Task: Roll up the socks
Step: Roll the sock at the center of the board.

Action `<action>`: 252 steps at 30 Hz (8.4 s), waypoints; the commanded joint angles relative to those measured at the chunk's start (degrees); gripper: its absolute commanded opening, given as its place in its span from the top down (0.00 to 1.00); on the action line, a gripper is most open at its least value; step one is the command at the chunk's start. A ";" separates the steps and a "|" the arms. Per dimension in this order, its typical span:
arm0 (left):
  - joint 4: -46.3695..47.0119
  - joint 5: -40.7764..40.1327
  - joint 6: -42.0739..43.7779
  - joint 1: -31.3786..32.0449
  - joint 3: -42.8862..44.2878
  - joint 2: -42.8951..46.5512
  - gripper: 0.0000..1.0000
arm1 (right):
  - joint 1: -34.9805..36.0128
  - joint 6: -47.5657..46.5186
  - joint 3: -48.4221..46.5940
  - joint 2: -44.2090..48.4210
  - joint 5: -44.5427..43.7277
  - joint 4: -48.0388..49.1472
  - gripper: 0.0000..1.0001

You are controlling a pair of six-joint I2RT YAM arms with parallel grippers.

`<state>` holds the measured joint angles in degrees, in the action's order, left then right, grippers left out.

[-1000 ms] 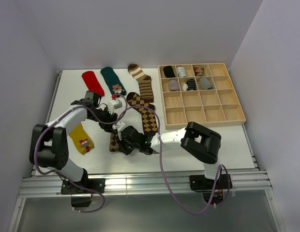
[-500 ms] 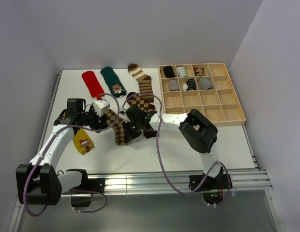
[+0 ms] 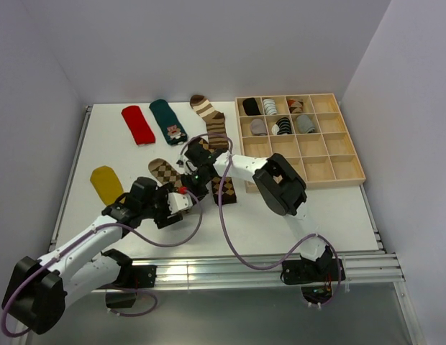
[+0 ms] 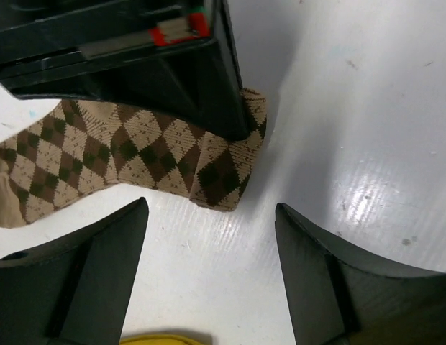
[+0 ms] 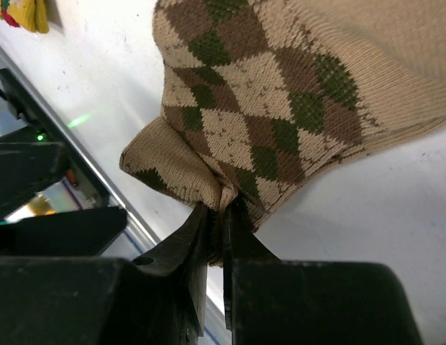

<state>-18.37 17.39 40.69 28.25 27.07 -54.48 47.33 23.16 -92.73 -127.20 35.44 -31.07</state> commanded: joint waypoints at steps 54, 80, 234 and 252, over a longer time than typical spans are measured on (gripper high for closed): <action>-30.28 31.21 18.10 -12.68 20.03 -35.42 0.99 | -2.34 6.56 47.11 38.86 -25.75 46.53 0.48; -50.89 29.72 27.34 -18.58 37.62 -60.13 1.00 | 19.90 -18.41 33.23 23.31 -35.71 48.30 0.39; -37.60 26.82 14.67 -10.14 30.83 -49.66 1.00 | 6.68 -7.21 44.57 38.43 -36.91 40.91 0.37; -46.49 27.35 16.88 -11.29 38.06 -61.62 0.99 | 16.48 -16.13 41.49 29.99 -38.17 48.56 0.30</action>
<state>-66.28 50.92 57.56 16.29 65.49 -113.69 62.02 10.31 -48.73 -97.21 -4.43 10.55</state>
